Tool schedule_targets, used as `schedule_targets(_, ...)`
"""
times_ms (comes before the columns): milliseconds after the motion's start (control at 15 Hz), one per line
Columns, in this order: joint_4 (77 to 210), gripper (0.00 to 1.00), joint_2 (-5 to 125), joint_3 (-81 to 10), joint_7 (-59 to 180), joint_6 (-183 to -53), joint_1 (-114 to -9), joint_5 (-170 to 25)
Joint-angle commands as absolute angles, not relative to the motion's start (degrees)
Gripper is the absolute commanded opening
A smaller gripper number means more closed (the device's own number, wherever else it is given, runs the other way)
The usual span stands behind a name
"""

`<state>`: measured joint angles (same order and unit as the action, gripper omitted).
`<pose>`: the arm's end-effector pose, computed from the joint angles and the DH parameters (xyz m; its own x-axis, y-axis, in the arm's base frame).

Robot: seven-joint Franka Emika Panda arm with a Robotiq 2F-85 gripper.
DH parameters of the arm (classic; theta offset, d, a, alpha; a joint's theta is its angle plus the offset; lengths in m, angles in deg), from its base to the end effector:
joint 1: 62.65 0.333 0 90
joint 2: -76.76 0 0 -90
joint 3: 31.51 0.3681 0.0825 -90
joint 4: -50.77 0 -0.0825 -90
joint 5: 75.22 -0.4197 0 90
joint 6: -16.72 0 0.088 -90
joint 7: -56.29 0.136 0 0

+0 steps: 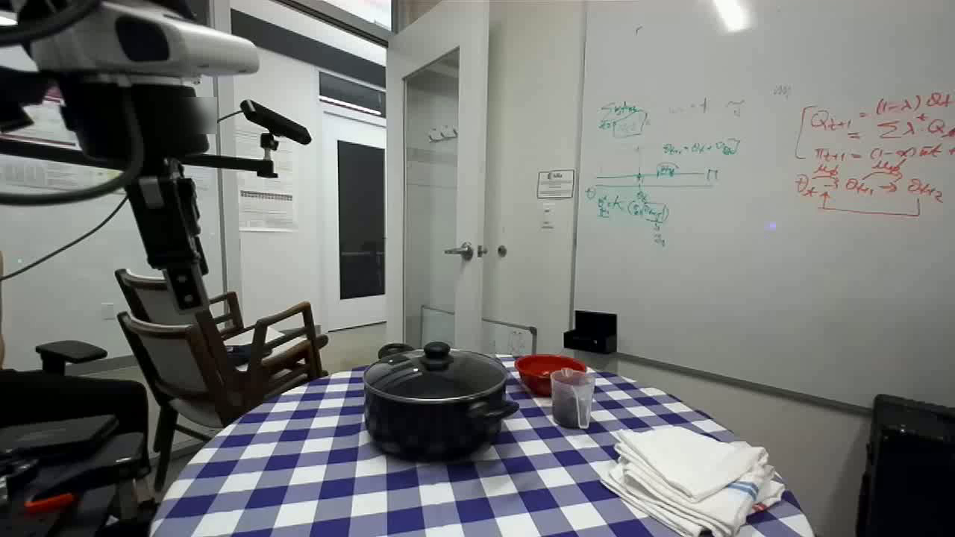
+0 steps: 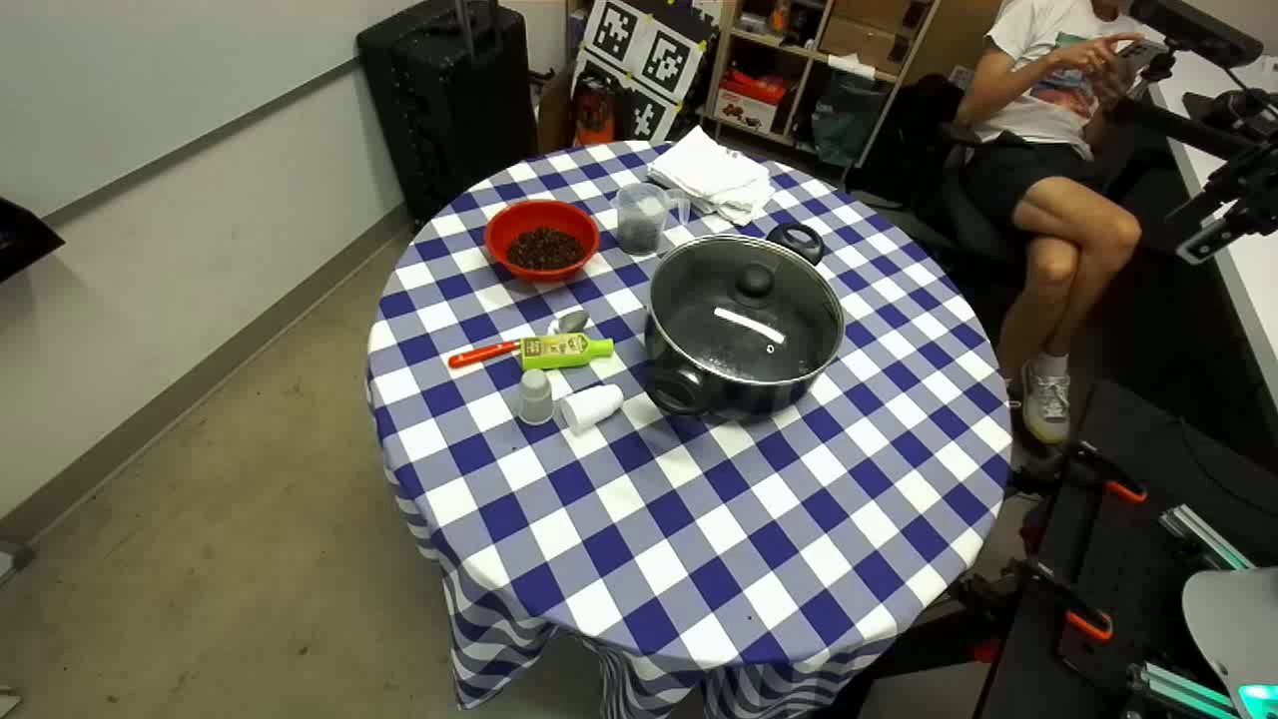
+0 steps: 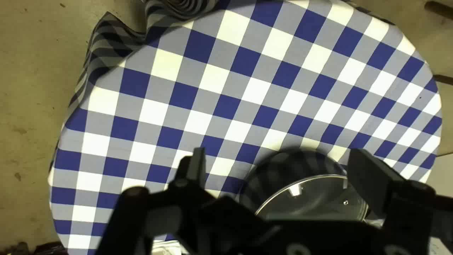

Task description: Pick up the lid from the pot and put it on the table

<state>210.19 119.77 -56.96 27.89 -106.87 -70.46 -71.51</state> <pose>0.2829 -0.1724 0.4008 0.9824 0.0301 0.1846 0.0623 -0.9832 -0.1714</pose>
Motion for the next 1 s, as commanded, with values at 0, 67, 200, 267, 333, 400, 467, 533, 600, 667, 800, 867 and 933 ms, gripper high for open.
schedule_targets(0, 210.3, 1.0, 119.5, -56.1, 27.3, -106.7, -71.3, -72.3)
schedule_targets(67, 209.8, 1.0, 118.1, -55.5, 27.8, -107.9, -70.6, -72.4)
schedule_targets(200, 208.8, 1.0, 115.8, -54.0, 28.1, -110.0, -68.9, -72.5)
schedule_targets(267, 208.3, 1.0, 114.7, -53.0, 28.3, -111.5, -68.1, -72.4)
schedule_targets(333, 207.5, 1.0, 112.9, -51.6, 28.6, -113.7, -66.7, -72.5)
schedule_targets(400, 206.5, 1.0, 110.8, -50.5, 28.8, -115.7, -65.1, -72.9)
schedule_targets(467, 205.6, 1.0, 108.7, -49.2, 29.2, -117.9, -64.0, -73.0)
schedule_targets(533, 204.4, 1.0, 106.1, -48.1, 29.6, -120.0, -62.8, -73.1)
schedule_targets(600, 202.8, 1.0, 102.8, -46.6, 30.9, -122.7, -62.0, -73.1)
schedule_targets(667, 201.4, 1.0, 100.3, -45.6, 31.7, -124.3, -61.3, -73.3)
schedule_targets(800, 197.6, 1.0, 95.0, -43.8, 33.0, -126.1, -59.9, -74.2)
schedule_targets(867, 195.6, 1.0, 91.9, -42.9, 33.4, -127.1, -59.4, -74.5)
schedule_targets(933, 193.6, 1.0, 89.0, -42.2, 33.5, -127.9, -59.0, -75.1)
